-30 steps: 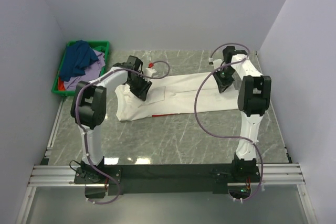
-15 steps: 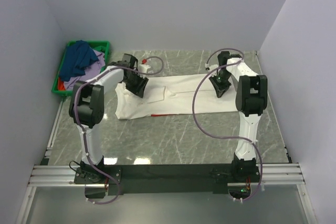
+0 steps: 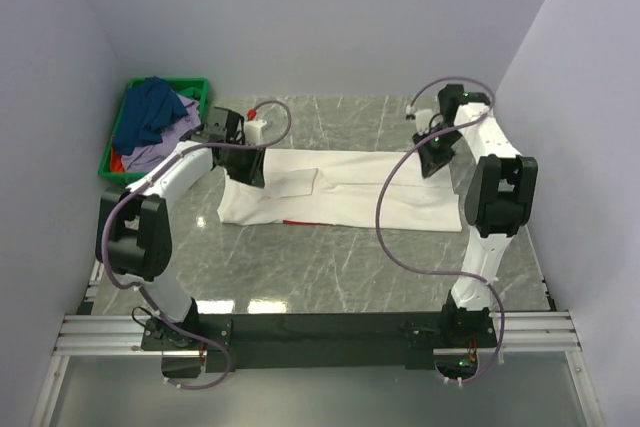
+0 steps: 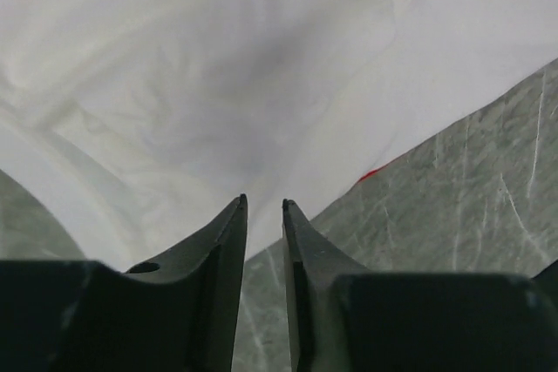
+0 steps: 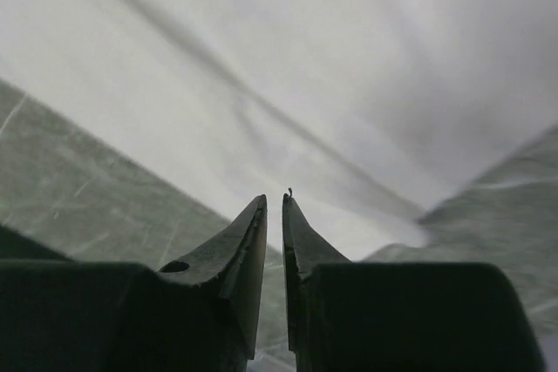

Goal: Fold and stack the t-shirts
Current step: Fold the tshirt

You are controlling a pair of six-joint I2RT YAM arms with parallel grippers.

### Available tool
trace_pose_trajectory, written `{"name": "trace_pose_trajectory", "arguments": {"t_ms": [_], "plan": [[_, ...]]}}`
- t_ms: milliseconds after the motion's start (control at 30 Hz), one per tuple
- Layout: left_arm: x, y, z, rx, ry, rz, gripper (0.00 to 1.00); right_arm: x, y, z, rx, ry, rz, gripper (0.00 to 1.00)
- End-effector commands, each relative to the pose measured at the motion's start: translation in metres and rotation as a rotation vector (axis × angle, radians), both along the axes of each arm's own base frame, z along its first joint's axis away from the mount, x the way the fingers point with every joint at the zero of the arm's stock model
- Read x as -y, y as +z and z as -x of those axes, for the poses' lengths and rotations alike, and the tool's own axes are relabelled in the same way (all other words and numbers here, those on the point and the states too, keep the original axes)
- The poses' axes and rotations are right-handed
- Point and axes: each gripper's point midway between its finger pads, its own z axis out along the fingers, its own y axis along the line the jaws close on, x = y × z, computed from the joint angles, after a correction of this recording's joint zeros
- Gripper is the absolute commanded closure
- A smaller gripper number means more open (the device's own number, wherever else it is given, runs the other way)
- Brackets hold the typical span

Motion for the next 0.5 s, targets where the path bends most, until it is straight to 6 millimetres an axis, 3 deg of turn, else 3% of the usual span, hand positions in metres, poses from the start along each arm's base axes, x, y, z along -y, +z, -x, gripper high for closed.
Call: {"name": "trace_pose_trajectory", "arguments": {"t_ms": [0, 33, 233, 367, 467], "plan": [[0.003, -0.021, 0.012, -0.103, 0.127, 0.042, 0.72, 0.021, 0.004, -0.040, 0.090, -0.056, 0.061, 0.80], [0.001, -0.026, 0.011, -0.112, 0.155, 0.025, 0.75, 0.028, -0.009, -0.045, 0.074, -0.064, 0.095, 0.80], [-0.002, -0.059, 0.019, -0.194, 0.221, -0.036, 0.82, 0.037, -0.036, -0.076, 0.068, -0.094, 0.178, 0.80], [-0.010, -0.081, 0.013, -0.238, 0.257, -0.098, 0.88, 0.045, -0.056, -0.067, 0.024, -0.067, 0.240, 0.81], [-0.019, -0.096, -0.004, -0.257, 0.280, -0.152, 0.92, 0.047, -0.067, -0.044, -0.032, -0.046, 0.253, 0.82]]}}
